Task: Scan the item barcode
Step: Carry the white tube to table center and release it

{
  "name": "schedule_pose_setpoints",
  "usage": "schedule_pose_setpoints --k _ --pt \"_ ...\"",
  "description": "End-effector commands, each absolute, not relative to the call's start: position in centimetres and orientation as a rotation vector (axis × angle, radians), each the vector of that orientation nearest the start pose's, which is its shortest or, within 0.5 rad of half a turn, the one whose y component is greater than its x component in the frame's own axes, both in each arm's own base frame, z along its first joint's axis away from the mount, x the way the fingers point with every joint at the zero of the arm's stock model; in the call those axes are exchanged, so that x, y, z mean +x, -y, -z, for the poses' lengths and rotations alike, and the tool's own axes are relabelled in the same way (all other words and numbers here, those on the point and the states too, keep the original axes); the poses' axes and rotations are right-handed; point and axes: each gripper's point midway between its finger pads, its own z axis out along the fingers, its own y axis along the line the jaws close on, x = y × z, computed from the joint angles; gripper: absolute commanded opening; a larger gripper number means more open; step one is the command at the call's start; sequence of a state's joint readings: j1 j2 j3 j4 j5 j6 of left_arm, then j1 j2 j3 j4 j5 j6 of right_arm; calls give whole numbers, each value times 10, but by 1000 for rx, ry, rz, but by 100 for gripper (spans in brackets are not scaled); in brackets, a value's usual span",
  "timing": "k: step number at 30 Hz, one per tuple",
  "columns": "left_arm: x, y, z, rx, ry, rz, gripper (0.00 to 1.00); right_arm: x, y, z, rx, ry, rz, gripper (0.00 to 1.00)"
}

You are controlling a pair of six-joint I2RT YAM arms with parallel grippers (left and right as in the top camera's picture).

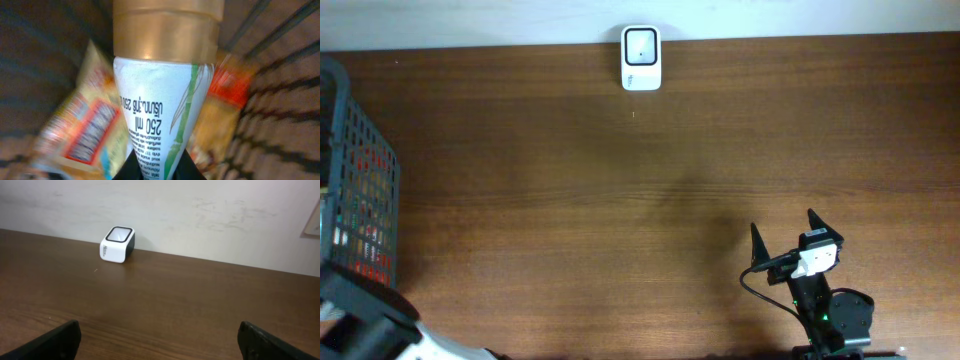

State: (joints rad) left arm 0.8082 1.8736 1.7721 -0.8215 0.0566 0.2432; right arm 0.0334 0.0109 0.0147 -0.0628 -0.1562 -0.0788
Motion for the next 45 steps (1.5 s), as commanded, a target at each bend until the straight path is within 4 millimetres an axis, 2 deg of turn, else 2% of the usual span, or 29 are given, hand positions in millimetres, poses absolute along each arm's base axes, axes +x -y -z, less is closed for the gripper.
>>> schedule_pose_setpoints --k 1,3,4,5,6,8,10,11,13,15,17,19,22,24,27,29,33,38,40,41,42,44,45 --pt "356 -308 -378 -516 -2041 -484 0 243 -36 -160 -214 -1618 -96 99" --pt "344 -263 -445 -428 -1886 -497 0 243 -36 -160 -214 -1618 -97 99" --pt "339 -242 -464 -411 -1839 -475 0 243 -36 -160 -214 -1618 -97 99" --pt "332 -212 -482 -396 -1795 -421 0 243 -36 -160 -214 -1618 -96 99" --pt "326 -181 -490 -380 -1781 -346 0 243 -36 -160 -214 -1618 -97 99" --pt "325 -127 -482 -344 -1835 -190 0 243 -36 -160 -214 -1618 -97 99" --pt "335 -78 -453 -255 -1959 -58 0 243 -36 -160 -214 -1618 -97 99" --pt "343 -49 -432 -192 -2040 11 0 243 -36 -160 -214 -1618 -96 99" --pt "357 -9 -393 -146 -2165 115 0 243 -36 -160 -214 -1618 -96 99" --pt "380 42 -331 -160 -2338 246 0 243 -36 -160 -214 -1618 -97 99" --pt "404 89 -272 -151 -2487 295 0 243 -36 -160 -214 -1618 -96 99" --pt "414 131 -232 -164 -2584 341 0 243 -36 -160 -214 -1618 -96 99" --pt "413 188 -173 -178 -2718 369 0 243 -36 -160 -214 -1618 -96 99" --pt "404 233 -131 -55 -2794 353 0 243 -36 -160 -214 -1618 -96 99" --pt "395 281 -75 35 -2848 321 0 243 -36 -160 -214 -1618 -97 99" --pt "398 288 -59 50 -2842 285 0 243 -36 -160 -214 -1618 -96 99" --pt "411 300 -63 -5 -2779 352 0 243 -36 -160 -214 -1618 -96 99" --pt "396 319 -37 -80 -2831 354 0 243 -36 -160 -214 -1618 -97 99" --pt "394 329 -37 -54 -2818 373 0 243 -36 -160 -214 -1618 -96 99" --pt "394 332 -38 -48 -2811 386 9 243 -36 -160 -214 -1618 -97 99" --pt "394 334 -39 -43 -2807 390 52 243 -36 -160 -213 -1618 -97 99" --pt "394 337 -39 -36 -2801 398 82 243 -36 -160 -214 -1618 -97 99" --pt "394 337 -40 -37 -2799 400 82 243 -36 -160 -214 -1618 -96 99"
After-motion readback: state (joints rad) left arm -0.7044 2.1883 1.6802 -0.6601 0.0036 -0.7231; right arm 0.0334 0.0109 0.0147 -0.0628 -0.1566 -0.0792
